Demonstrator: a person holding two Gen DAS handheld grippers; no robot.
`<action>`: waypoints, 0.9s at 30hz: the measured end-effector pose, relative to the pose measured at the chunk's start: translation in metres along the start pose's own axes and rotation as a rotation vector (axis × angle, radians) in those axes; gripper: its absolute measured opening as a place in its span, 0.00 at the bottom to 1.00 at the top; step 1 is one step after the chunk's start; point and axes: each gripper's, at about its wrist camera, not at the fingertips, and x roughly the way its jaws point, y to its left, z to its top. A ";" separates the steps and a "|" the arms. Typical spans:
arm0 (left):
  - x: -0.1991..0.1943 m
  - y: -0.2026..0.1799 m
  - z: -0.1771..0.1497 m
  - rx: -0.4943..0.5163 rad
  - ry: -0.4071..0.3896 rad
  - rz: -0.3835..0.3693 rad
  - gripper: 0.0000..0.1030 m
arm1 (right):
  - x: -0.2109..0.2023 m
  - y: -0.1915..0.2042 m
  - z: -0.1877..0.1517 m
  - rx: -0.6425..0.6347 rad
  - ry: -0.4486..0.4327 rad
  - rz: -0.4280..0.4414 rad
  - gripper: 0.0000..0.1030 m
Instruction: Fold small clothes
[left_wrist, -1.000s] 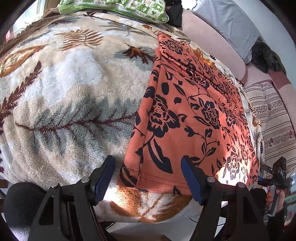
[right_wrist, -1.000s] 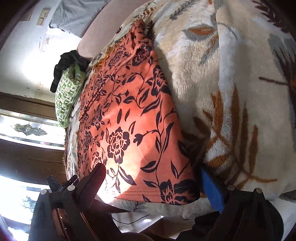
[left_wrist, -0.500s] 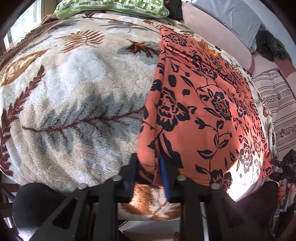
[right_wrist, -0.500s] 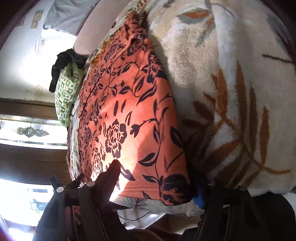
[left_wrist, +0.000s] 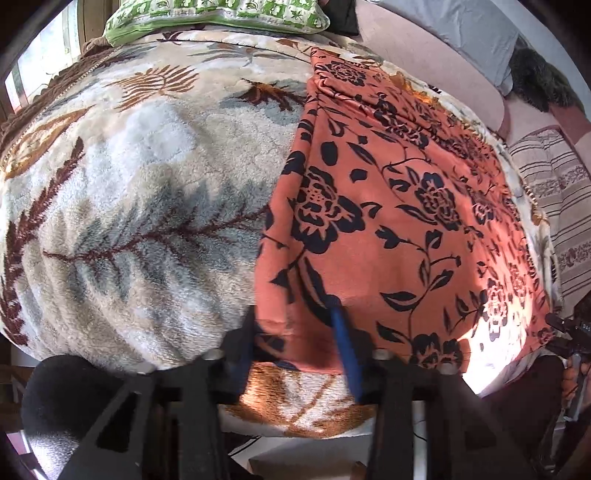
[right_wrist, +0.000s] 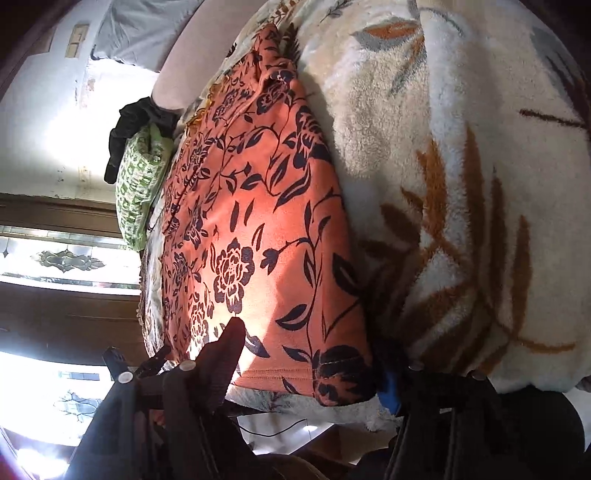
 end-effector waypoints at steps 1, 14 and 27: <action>-0.002 0.002 0.001 -0.007 0.005 -0.031 0.13 | 0.001 0.003 -0.001 -0.018 0.006 -0.022 0.39; 0.000 0.014 0.012 -0.072 0.058 -0.101 0.12 | 0.011 -0.001 0.014 0.046 0.040 -0.030 0.10; -0.074 -0.055 0.261 0.072 -0.380 -0.205 0.14 | -0.051 0.114 0.217 -0.117 -0.304 0.217 0.09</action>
